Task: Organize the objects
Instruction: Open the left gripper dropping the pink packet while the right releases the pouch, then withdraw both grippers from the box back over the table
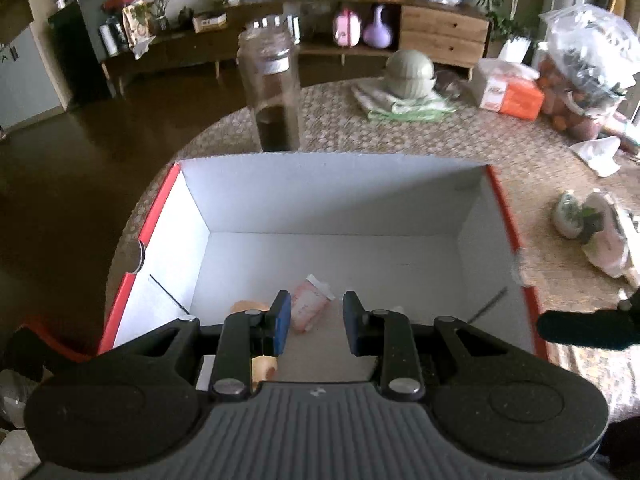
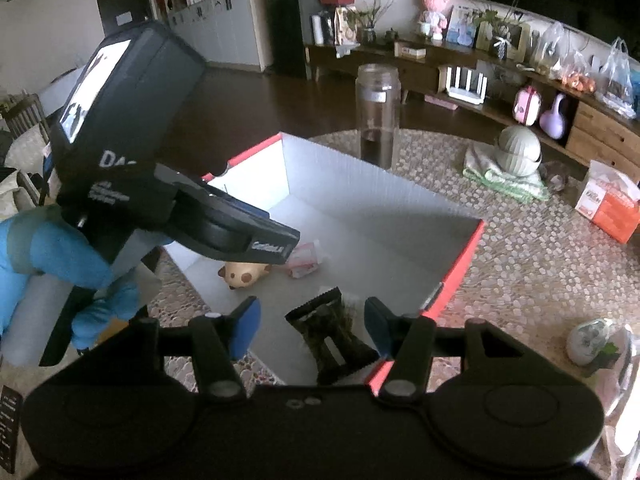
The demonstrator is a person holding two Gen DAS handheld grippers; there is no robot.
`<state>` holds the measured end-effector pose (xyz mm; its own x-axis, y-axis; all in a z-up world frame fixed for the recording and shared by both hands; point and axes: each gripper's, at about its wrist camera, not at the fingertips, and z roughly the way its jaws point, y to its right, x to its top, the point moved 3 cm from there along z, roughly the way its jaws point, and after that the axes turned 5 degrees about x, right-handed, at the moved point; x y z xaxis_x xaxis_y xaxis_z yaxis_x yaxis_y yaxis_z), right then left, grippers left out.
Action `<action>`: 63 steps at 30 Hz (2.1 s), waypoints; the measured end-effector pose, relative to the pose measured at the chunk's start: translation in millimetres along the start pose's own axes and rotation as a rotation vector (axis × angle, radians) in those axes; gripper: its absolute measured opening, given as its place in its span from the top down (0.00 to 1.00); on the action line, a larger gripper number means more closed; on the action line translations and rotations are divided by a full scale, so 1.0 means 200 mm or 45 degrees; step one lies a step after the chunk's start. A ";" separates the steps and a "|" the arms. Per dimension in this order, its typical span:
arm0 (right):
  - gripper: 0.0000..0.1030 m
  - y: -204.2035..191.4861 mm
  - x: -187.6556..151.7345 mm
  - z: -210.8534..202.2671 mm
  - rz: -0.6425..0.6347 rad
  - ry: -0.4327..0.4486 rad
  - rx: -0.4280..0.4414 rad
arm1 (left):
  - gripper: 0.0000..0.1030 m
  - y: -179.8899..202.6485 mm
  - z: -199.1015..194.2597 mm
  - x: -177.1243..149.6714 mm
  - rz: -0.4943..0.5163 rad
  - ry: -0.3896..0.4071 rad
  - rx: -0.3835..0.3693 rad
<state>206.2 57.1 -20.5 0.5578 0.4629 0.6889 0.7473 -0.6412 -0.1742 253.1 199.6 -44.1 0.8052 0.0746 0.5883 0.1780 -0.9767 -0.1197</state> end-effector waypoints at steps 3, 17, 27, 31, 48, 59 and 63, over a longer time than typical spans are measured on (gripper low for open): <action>0.43 0.01 -0.03 -0.08 0.018 0.028 0.014 | 0.74 0.03 -0.08 -0.03 0.004 0.027 -0.005; 0.35 0.16 -0.28 -0.47 0.094 0.168 -0.011 | 0.21 0.25 -0.45 -0.16 0.005 0.225 -0.130; 0.21 0.36 -0.52 -0.67 0.187 0.201 -0.113 | 0.21 0.49 -0.52 -0.27 0.038 0.246 -0.181; 0.21 0.46 -0.62 -0.73 0.228 0.201 -0.148 | 0.21 0.61 -0.52 -0.31 0.060 0.242 -0.215; 0.21 0.89 -0.96 -0.95 0.417 0.165 -0.350 | 0.00 1.09 -0.43 -0.41 0.187 0.254 -0.356; 0.21 1.13 -0.98 -0.98 0.444 0.145 -0.443 | 0.00 1.34 -0.33 -0.44 0.265 0.228 -0.478; 0.21 1.21 -1.00 -0.94 0.440 0.113 -0.468 | 0.00 1.38 -0.26 -0.41 0.224 0.143 -0.499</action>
<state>207.7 -304.4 -68.3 0.7052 0.1423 0.6946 0.3395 -0.9278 -0.1545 207.7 -87.2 -83.4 0.7338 -0.1004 0.6719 -0.2015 -0.9767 0.0741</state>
